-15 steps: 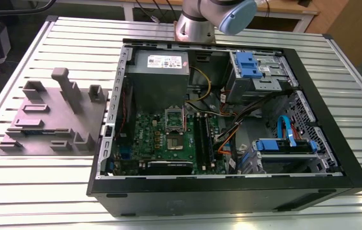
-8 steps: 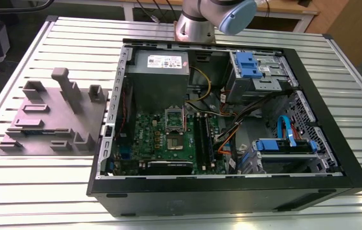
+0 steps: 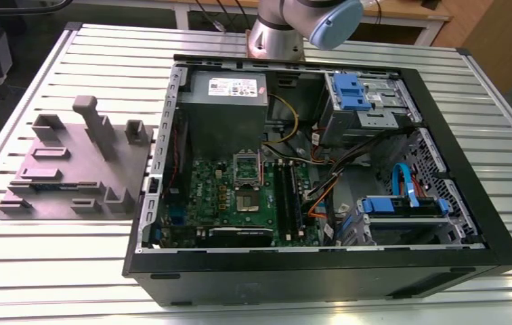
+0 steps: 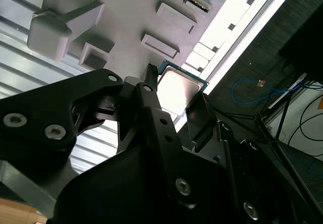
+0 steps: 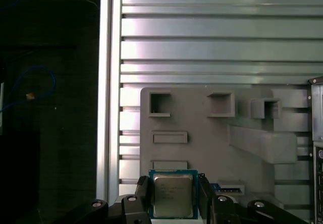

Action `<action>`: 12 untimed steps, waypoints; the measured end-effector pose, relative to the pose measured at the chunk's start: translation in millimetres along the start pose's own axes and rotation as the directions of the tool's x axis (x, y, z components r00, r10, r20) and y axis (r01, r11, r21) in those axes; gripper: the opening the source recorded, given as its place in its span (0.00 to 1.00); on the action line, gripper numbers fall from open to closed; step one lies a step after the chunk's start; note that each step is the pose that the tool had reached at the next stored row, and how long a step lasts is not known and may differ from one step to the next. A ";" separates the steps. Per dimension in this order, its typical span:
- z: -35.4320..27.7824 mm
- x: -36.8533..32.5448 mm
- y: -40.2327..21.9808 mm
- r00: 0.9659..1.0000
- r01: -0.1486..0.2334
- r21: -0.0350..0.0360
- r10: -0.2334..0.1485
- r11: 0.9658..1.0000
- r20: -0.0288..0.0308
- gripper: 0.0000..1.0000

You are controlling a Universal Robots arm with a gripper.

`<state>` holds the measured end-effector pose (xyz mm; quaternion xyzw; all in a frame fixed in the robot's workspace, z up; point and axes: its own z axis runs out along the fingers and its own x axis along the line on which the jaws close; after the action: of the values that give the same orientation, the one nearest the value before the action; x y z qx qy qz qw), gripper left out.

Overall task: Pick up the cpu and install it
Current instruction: 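Pick up the cpu and move it towards the insertion slot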

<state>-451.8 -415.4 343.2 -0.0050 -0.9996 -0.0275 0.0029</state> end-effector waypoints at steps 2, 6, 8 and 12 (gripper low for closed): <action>-0.7 0.0 0.0 1.000 0.000 0.000 0.000 1.000 0.000 0.47; -2.1 0.0 0.1 1.000 0.000 0.000 0.000 1.000 0.000 0.47; -2.6 0.0 0.1 1.000 0.000 0.000 0.000 1.000 0.000 0.47; -3.7 0.0 0.2 1.000 0.000 0.000 0.000 1.000 0.000 0.47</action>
<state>-451.8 -415.5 347.0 -0.0050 -0.9996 -0.0274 0.0029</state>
